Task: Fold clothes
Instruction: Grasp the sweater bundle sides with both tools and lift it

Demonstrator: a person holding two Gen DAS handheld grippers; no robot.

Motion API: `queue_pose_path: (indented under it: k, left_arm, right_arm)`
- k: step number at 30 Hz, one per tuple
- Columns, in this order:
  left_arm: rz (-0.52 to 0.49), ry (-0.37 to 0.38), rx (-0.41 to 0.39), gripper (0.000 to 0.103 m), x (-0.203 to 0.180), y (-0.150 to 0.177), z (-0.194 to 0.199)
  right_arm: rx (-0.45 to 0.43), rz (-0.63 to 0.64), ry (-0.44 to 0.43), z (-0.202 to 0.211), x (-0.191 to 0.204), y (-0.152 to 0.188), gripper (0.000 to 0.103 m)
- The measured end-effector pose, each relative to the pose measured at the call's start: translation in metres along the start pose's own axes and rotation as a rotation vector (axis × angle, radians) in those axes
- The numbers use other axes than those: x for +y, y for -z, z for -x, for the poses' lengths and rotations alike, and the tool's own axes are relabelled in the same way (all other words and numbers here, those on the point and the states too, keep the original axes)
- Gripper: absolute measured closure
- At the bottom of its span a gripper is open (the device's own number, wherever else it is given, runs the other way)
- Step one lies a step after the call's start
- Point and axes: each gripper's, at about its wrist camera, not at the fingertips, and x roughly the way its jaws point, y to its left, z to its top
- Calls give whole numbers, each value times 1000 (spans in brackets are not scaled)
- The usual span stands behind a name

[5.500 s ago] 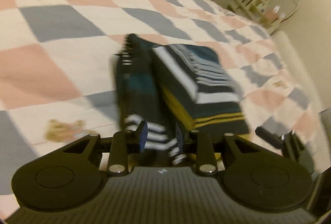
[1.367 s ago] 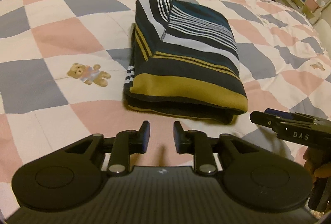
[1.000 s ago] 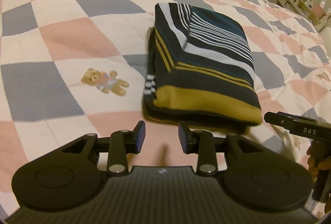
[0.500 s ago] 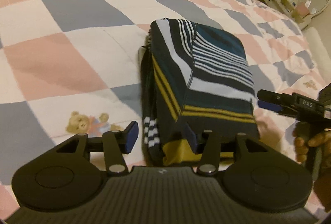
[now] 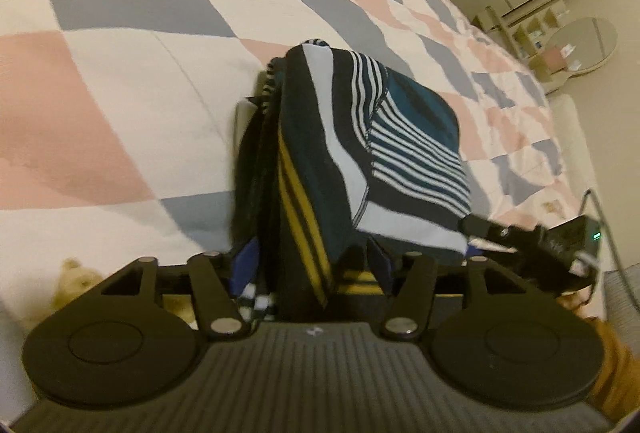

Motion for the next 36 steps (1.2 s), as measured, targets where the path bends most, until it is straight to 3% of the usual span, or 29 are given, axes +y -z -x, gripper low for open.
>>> queue_pose_path:
  k: [11, 17, 19, 24, 27, 32, 36]
  left_arm:
    - [183, 138, 23, 23, 39, -11, -39]
    - [153, 152, 41, 22, 32, -22, -54]
    - [152, 154, 35, 25, 30, -21, -54]
    - [152, 167, 12, 54, 28, -17, -48]
    - [129, 173, -5, 60, 22, -11, -36]
    - [112, 215, -35, 61, 6, -2, 1]
    - [100, 230, -40, 62, -1, 19, 47]
  right_arm:
    - [15, -74, -102, -16, -21, -4, 3]
    - [17, -93, -124, -32, -22, -13, 2]
    - [17, -100, -117, -34, -20, -12, 13]
    - [16, -124, -91, -34, -17, -7, 33]
    - [11, -155, -97, -24, -11, -2, 41]
    - [-10, -198, -145, 6, 16, 16, 44]
    - [-2, -248, -162, 30, 43, 51, 44]
